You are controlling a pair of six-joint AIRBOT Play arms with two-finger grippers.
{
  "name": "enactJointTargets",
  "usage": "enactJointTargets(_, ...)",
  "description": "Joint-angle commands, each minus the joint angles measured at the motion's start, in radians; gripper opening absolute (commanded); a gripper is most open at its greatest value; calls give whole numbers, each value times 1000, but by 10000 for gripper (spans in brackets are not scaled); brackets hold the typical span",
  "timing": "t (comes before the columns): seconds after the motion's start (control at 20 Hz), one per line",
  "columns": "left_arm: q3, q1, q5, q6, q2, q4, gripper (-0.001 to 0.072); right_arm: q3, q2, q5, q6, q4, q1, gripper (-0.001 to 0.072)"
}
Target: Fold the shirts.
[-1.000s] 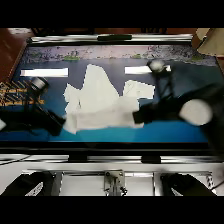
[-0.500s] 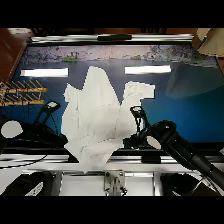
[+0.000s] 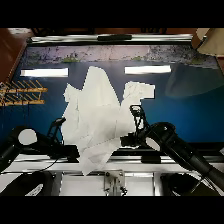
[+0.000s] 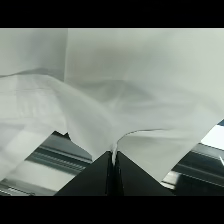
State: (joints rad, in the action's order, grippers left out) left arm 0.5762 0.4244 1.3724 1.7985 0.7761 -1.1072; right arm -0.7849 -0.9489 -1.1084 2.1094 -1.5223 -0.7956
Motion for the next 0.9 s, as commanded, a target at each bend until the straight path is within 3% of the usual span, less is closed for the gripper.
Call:
enactJointTargets(0.0, -63, 133, -165, 128, 2, 98, 718, 1, 0, 33, 0, -6, -1, 57)
enactJointTargets(0.2, -63, 240, -298, 204, 74, 74, 709, 1, 0, 44, -1, -7, -1, 57)
enactJointTargets(0.4, -62, 241, -347, 214, 183, 37, 706, 1, 0, 44, -11, -6, -1, 57)
enactJointTargets(0.5, -62, 241, -336, 244, 214, -15, 592, 1, 0, 46, -12, -6, -1, 57)
enactJointTargets(0.6, -62, 241, -349, 293, 240, -21, 592, 1, 0, 64, -14, -6, -1, 57)
enactJointTargets(0.65, -62, 241, -352, 314, 251, -10, 555, 1, 0, 77, -15, -6, -1, 57)
enactJointTargets(0.7, -62, 241, -351, 316, 256, 1, 351, 1, 0, 88, -15, -6, -1, 57)
enactJointTargets(0.75, -62, 241, -351, 316, 256, 7, 218, 1, 0, 93, -15, -6, -1, 57)
enactJointTargets(0.85, -55, 241, -341, 309, 254, 7, 103, 1, 0, 90, -17, -6, -1, 58)
